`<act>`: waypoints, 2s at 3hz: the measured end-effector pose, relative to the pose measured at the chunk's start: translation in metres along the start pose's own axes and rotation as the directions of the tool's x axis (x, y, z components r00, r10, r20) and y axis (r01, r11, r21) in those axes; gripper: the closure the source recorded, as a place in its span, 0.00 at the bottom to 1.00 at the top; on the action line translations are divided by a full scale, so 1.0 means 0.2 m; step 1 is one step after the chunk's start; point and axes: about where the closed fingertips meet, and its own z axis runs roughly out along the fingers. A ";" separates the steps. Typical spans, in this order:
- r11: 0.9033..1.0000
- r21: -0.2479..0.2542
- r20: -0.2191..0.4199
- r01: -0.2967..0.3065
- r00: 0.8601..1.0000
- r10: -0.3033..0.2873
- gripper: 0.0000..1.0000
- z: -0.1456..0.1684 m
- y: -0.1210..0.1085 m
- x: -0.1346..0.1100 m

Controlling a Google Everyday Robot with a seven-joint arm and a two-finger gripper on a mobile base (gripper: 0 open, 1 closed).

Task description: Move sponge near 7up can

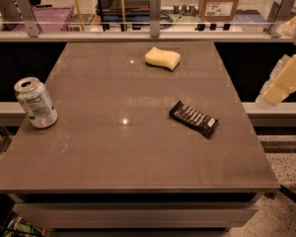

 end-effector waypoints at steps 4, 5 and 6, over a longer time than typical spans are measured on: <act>0.996 0.014 0.257 -0.092 0.963 0.086 0.00 0.39 -0.23 -0.06; 0.994 0.043 0.308 -0.100 0.948 0.082 0.00 0.44 -0.27 -0.12; 0.994 0.043 0.308 -0.100 0.948 0.082 0.00 0.44 -0.27 -0.12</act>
Offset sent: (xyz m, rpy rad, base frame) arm 0.0777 -0.0049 -0.0425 0.2059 -0.0777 -0.0062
